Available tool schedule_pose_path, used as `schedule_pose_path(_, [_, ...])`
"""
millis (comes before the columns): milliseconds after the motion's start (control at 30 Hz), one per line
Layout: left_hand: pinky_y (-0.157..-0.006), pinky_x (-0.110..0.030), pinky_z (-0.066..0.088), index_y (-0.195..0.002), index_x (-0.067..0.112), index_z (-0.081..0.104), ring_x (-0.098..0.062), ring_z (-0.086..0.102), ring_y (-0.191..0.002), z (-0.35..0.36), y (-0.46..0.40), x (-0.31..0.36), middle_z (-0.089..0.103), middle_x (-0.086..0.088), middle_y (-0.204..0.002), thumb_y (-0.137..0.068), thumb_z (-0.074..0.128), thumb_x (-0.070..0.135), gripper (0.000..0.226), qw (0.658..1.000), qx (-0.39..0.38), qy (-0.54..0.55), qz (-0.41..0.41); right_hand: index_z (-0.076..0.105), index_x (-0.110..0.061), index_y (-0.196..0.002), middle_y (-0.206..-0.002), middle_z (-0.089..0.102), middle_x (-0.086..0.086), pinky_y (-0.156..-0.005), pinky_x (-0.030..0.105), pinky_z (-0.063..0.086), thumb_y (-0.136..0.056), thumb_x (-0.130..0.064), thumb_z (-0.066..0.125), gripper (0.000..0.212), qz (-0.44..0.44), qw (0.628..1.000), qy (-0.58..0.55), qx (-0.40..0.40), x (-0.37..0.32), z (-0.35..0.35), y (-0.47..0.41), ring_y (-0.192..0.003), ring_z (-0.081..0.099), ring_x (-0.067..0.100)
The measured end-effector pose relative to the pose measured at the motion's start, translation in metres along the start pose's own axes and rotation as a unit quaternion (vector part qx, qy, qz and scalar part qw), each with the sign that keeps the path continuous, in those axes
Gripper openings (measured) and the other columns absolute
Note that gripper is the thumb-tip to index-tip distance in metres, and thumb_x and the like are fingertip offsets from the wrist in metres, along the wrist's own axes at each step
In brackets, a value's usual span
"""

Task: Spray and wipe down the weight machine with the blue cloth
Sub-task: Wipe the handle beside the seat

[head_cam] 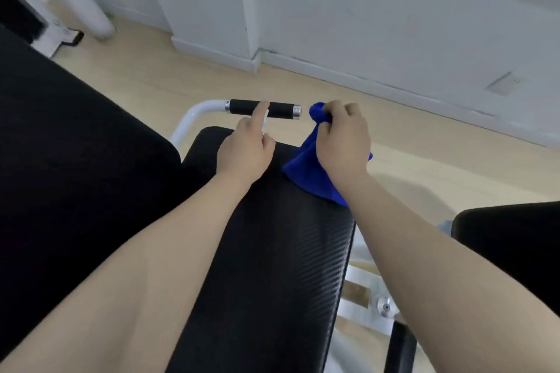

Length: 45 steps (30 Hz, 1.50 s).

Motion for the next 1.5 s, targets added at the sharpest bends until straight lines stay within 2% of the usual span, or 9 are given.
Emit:
schedule_pose_path(100, [-0.055,-0.036,0.036,-0.144,0.024,0.022,-0.029,0.050,-0.071,0.010,-0.034,0.003,0.051,-0.014,-0.100,-0.091,0.039,0.015,0.056,1.000,-0.003,-0.002,-0.013,0.050,-0.016,-0.115,-0.114,0.051,0.005,-0.082,0.040,0.036,-0.092,-0.026,0.038,0.028,-0.025,0.983,0.161,-0.084,0.004,0.033,0.005,-0.101,0.047,0.031])
schedule_pose_path(233, [-0.052,-0.034,0.034,-0.141,0.024,0.025,-0.030,0.047,-0.064,0.018,-0.051,0.007,0.045,-0.009,-0.094,-0.088,0.040,0.014,0.055,0.998,-0.036,-0.050,-0.009,0.050,-0.018,-0.106,-0.102,0.054,0.001,-0.072,0.037,0.032,-0.087,-0.050,0.042,0.038,-0.058,0.977,0.195,-0.069,0.009,0.045,0.010,-0.092,0.051,0.027])
schedule_pose_path(467, [-0.054,-0.036,0.036,-0.138,0.018,0.025,-0.030,0.044,-0.069,0.025,-0.080,0.021,0.053,-0.017,-0.105,-0.087,0.036,0.005,0.054,0.982,-0.122,-0.143,0.017,0.056,-0.013,-0.090,-0.081,0.057,0.005,-0.061,0.034,0.028,-0.085,-0.027,0.053,0.015,-0.055,0.975,0.215,-0.006,0.008,0.052,0.009,-0.070,0.051,0.028])
schedule_pose_path(700, [-0.048,-0.034,0.033,-0.132,0.014,0.030,-0.031,0.046,-0.067,0.016,-0.087,-0.001,0.051,-0.016,-0.098,-0.090,0.036,0.007,0.044,0.989,-0.074,-0.105,-0.072,0.057,-0.013,-0.086,-0.075,0.056,0.004,-0.059,0.033,0.029,-0.082,-0.025,0.059,0.013,-0.064,0.972,0.226,0.005,0.011,0.051,0.010,-0.063,0.050,0.027])
schedule_pose_path(967, [-0.044,-0.030,0.026,-0.129,0.014,0.032,-0.029,0.044,-0.062,0.022,-0.093,0.000,0.054,-0.014,-0.099,-0.092,0.035,0.010,0.037,0.986,-0.103,-0.125,-0.035,0.058,-0.012,-0.089,-0.077,0.057,0.006,-0.060,0.034,0.031,-0.084,-0.024,0.059,0.014,-0.065,0.972,0.226,0.000,0.010,0.052,0.010,-0.066,0.050,0.028])
schedule_pose_path(1067, [-0.043,-0.029,0.025,-0.126,0.014,0.035,-0.029,0.044,-0.061,0.018,-0.092,-0.001,0.052,-0.012,-0.091,-0.090,0.036,0.009,0.036,0.991,-0.081,-0.098,-0.033,0.059,-0.012,-0.094,-0.084,0.059,0.006,-0.062,0.035,0.034,-0.087,-0.024,0.056,0.014,-0.057,0.977,0.205,-0.012,0.010,0.049,0.010,-0.072,0.052,0.029])
schedule_pose_path(1200, [-0.043,-0.028,0.031,-0.123,0.021,0.033,-0.027,0.046,-0.051,-0.009,-0.058,-0.026,0.049,-0.006,-0.070,-0.090,0.039,0.013,0.035,0.993,0.031,0.059,-0.101,0.057,-0.010,-0.111,-0.106,0.056,0.010,-0.070,0.041,0.043,-0.094,-0.022,0.048,0.022,-0.054,0.990,0.116,-0.058,-0.001,0.040,-0.014,-0.091,0.051,0.031])
schedule_pose_path(1333, [-0.057,-0.032,0.040,-0.122,0.014,0.035,-0.026,0.057,-0.068,-0.019,-0.017,-0.066,0.054,0.001,-0.070,-0.090,0.048,0.019,0.035,0.961,0.072,0.174,-0.200,0.054,-0.011,-0.121,-0.119,0.051,0.010,-0.083,0.041,0.042,-0.098,-0.025,0.042,0.030,-0.112,0.985,0.108,-0.075,-0.036,0.065,-0.074,-0.102,0.045,0.031])
schedule_pose_path(1500, [-0.049,-0.031,0.033,-0.116,0.009,0.039,-0.022,0.048,-0.060,-0.009,-0.023,-0.076,0.048,0.006,-0.064,-0.090,0.046,0.012,0.027,0.966,0.080,0.178,-0.168,0.054,-0.008,-0.118,-0.123,0.044,0.012,-0.085,0.035,0.035,-0.097,-0.022,0.041,0.028,-0.255,0.900,0.309,-0.174,-0.088,0.149,-0.095,-0.110,0.042,0.030])
Point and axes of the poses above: each hand's wrist, its own y-axis away from the middle knuckle, its own z-axis out of the palm, x = y × z, the point moved 2 cm from there along -y, towards the middle knuckle
